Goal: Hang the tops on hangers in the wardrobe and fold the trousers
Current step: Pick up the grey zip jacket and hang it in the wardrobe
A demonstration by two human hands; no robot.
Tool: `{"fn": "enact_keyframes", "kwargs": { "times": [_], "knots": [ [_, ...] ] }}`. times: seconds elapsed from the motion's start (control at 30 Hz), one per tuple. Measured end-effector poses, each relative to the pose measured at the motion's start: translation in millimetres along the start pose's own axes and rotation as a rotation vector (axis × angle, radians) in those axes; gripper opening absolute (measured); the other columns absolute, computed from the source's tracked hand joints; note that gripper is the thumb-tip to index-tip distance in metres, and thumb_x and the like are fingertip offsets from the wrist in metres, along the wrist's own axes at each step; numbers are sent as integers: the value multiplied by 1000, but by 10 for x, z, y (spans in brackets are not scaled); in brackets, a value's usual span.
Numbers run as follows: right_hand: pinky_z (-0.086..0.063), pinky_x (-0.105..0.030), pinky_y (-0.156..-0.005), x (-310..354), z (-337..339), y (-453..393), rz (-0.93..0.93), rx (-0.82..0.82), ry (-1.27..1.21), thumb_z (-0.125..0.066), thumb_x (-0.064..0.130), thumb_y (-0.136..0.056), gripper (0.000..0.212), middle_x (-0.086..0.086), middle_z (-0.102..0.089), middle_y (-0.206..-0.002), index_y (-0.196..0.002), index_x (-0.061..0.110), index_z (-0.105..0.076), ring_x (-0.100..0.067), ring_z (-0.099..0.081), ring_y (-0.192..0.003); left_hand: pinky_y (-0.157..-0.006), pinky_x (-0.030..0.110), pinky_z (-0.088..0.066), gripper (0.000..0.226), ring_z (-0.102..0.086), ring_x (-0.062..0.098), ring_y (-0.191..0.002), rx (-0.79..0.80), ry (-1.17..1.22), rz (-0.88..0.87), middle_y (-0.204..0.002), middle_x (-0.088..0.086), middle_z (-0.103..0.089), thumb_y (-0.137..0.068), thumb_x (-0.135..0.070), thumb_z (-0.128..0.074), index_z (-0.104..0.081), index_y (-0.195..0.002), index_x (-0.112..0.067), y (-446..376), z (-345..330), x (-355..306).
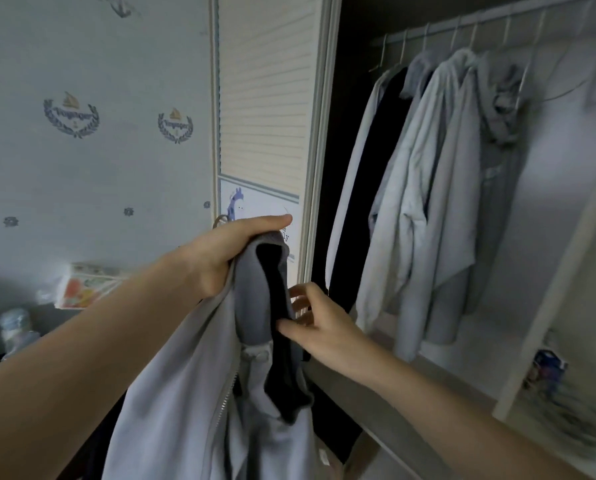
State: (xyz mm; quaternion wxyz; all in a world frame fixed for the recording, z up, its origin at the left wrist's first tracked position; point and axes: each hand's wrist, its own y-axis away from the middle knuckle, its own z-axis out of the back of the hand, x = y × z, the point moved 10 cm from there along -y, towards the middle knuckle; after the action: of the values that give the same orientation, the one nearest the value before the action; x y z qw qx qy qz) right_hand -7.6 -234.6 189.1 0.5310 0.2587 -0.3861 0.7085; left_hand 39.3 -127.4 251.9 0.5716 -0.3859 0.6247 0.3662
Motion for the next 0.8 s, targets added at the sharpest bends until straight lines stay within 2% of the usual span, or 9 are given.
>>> {"fn": "enact_keyframes", "kwargs": {
  "times": [0.03, 0.1, 0.2, 0.27, 0.37, 0.47, 0.57, 0.67, 0.8],
  "knots": [
    [-44, -21, -63, -1, 64, -12, 2, -56, 21, -61, 37, -84, 13, 12, -59, -77, -84, 28, -53, -1, -58, -69, -71, 30, -59, 55, -70, 25, -76, 26, -35, 0, -91, 16, -73, -52, -41, -86, -72, -92, -6, 40, -56, -23],
    [-38, -29, -61, -27, 245, -15, -28, -151, -26, -55, 24, -93, 22, 10, -55, -65, -71, 23, -53, -3, -52, -61, -81, 31, -57, 62, -73, 24, -85, 65, -169, -42, -96, 12, -75, -47, -44, -91, -74, -93, -7, 100, -136, -101],
    [-44, -24, -66, -25, 710, 79, -91, -351, -167, -49, 27, -96, 28, 7, -66, -71, -75, 18, -66, -6, -62, -72, -87, 29, -53, 59, -73, 14, -89, 98, -529, -169, -90, -1, -77, -42, -58, -84, -78, -91, -25, 198, -161, -282],
    [-51, -24, -71, 56, 1002, 127, -127, -452, -247, -49, 31, -95, 28, 1, -72, -79, -82, 15, -69, -13, -67, -80, -72, 16, -50, 35, -70, 0, -77, 100, -849, -231, -78, -13, -75, -51, -55, -84, -75, -80, -39, 209, -176, -342],
    [-50, -41, -91, 341, 1362, 145, -110, -557, -252, -51, 31, -93, 29, -13, -71, -96, -86, 11, -70, -26, -67, -93, -50, 20, -34, 24, -55, 10, -64, -143, -1228, -421, -67, -7, -56, -67, -31, -78, -54, -69, -24, 88, -173, -496],
    [-52, -41, -86, 636, 1689, 236, -59, -649, -223, -53, 28, -92, 35, -21, -68, -95, -92, -5, -64, -29, -66, -91, -50, 21, -29, 29, -44, 9, -62, -295, -1158, -510, -70, -7, -49, -73, -27, -73, -44, -73, -24, -16, -180, -559],
    [-46, -31, -71, 820, 2020, 396, -24, -714, -231, -57, 26, -92, 35, -14, -62, -81, -89, -8, -63, -23, -61, -77, -58, 22, -36, 29, -52, 12, -73, -183, -1189, -484, -82, -5, -58, -73, -34, -76, -50, -79, -24, -166, -381, -507],
    [-42, -29, -67, 857, 2254, 552, -30, -769, -214, -57, 28, -93, 40, -13, -57, -79, -101, -12, -60, -22, -57, -73, -60, 27, -43, 31, -58, 22, -69, -45, -1357, -517, -68, -1, -58, -81, -34, -70, -48, -64, -20, -248, -744, -423],
    [-33, -27, -63, 877, 2451, 706, -10, -784, -3, -57, 30, -93, 46, -29, -52, -72, -91, -16, -57, -30, -52, -63, -51, 26, -56, 19, -70, 23, -55, 116, -816, -261, -57, 10, -68, -93, -13, -59, -57, -76, -5, -396, -940, -148]
  ]
}}
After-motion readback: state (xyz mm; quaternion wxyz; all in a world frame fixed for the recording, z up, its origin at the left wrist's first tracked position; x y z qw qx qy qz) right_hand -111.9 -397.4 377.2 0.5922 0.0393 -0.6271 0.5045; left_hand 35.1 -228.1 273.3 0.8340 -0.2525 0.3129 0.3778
